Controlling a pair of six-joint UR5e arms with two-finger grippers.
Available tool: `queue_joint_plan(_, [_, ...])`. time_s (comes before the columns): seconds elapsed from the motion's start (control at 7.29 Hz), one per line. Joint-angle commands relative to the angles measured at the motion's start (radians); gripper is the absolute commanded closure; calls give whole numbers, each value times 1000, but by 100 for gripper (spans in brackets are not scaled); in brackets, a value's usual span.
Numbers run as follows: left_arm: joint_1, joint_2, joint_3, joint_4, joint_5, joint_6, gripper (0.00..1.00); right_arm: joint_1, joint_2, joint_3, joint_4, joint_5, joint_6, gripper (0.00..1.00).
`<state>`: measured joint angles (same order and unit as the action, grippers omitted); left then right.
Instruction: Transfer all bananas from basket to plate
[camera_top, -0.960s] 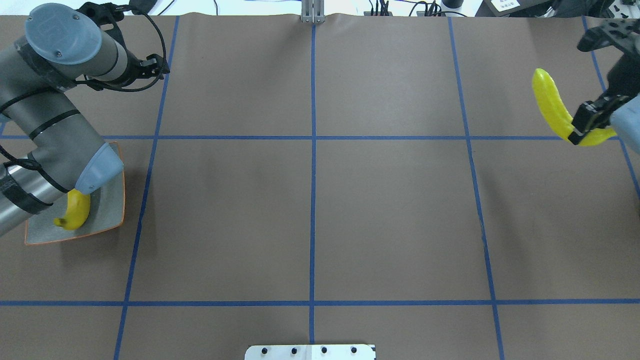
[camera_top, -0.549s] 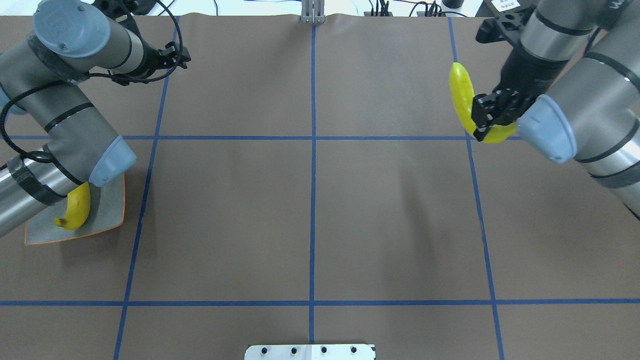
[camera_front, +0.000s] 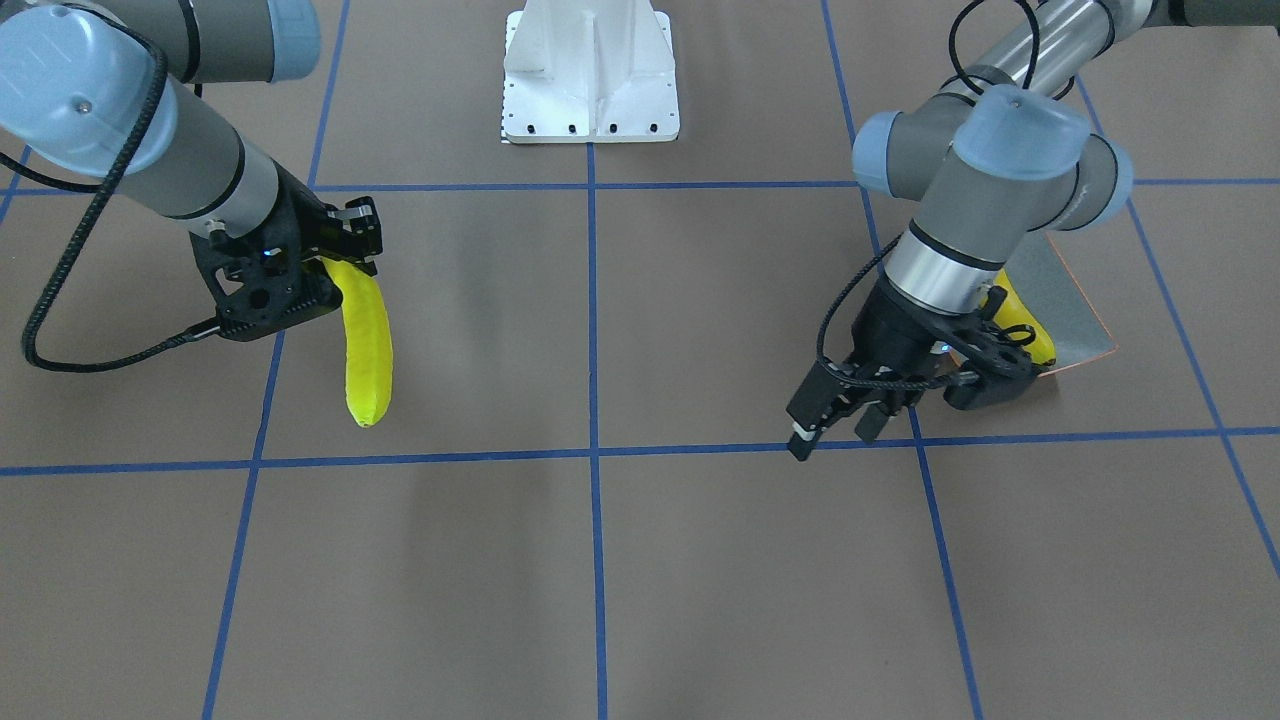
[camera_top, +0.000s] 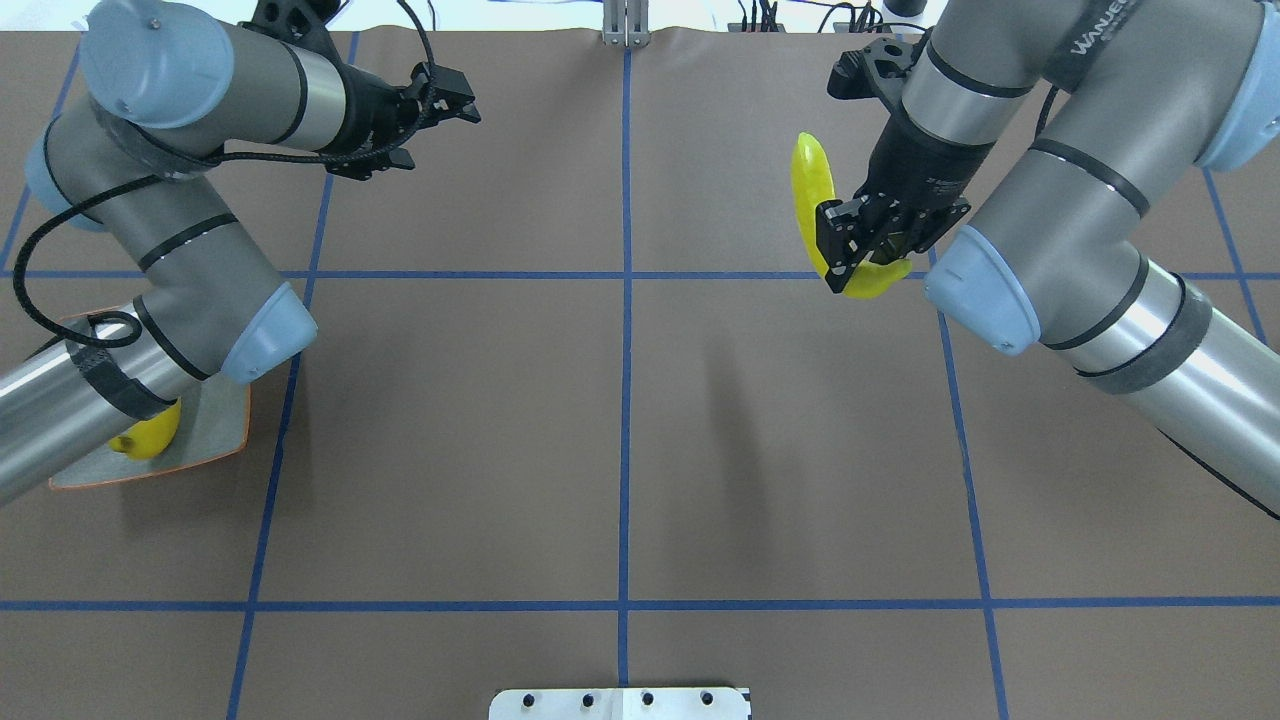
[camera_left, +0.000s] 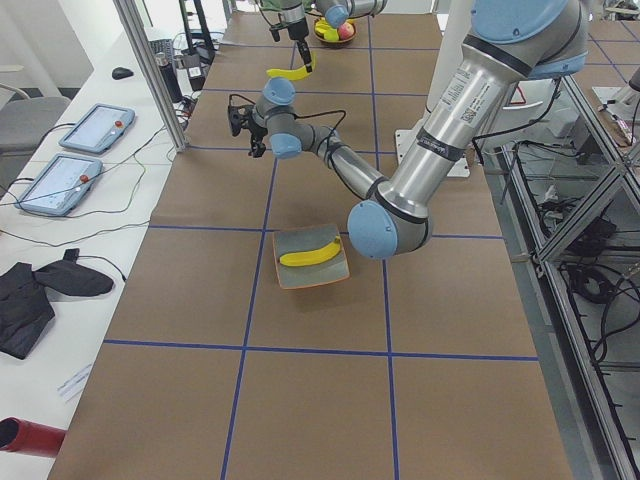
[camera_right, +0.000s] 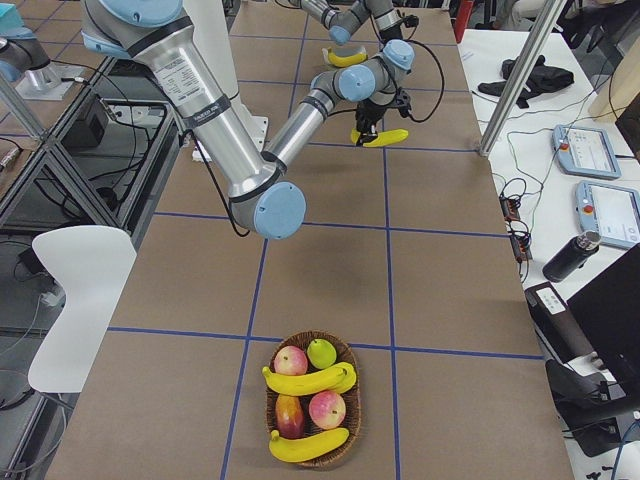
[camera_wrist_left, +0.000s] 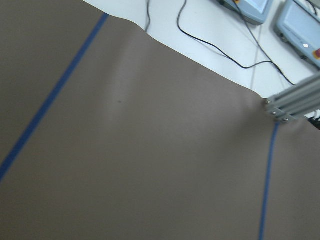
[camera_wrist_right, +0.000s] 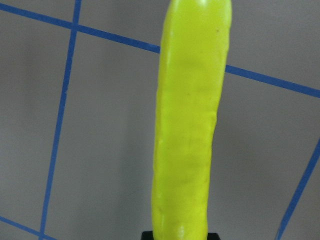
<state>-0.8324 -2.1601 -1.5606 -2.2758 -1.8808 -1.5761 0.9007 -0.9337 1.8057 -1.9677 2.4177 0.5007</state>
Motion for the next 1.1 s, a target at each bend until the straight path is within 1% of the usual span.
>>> queue_joint_plan(0.0, [48,-7,-2,-158,-4,-69,0,-20,27,-14,73,43,68,100])
queue_joint_plan(0.14, [56,-9,7,-251,-4,-161,0,-43,29,-14,152,44,140,100])
queue_joint_plan(0.27, [79,-21,25,-351,-1,-253,0,-66,29,-11,196,47,192,100])
queue_joint_plan(0.41, [91,-26,40,-426,3,-331,0,-78,29,-6,222,52,215,100])
queue_joint_plan(0.55, [114,-29,63,-492,12,-359,0,-85,30,-5,225,52,216,100])
queue_joint_plan(0.82, [179,-43,67,-536,107,-392,0,-86,55,-5,228,89,235,100])
queue_joint_plan(0.96, [191,-53,67,-536,109,-392,0,-86,58,-5,228,106,239,100])
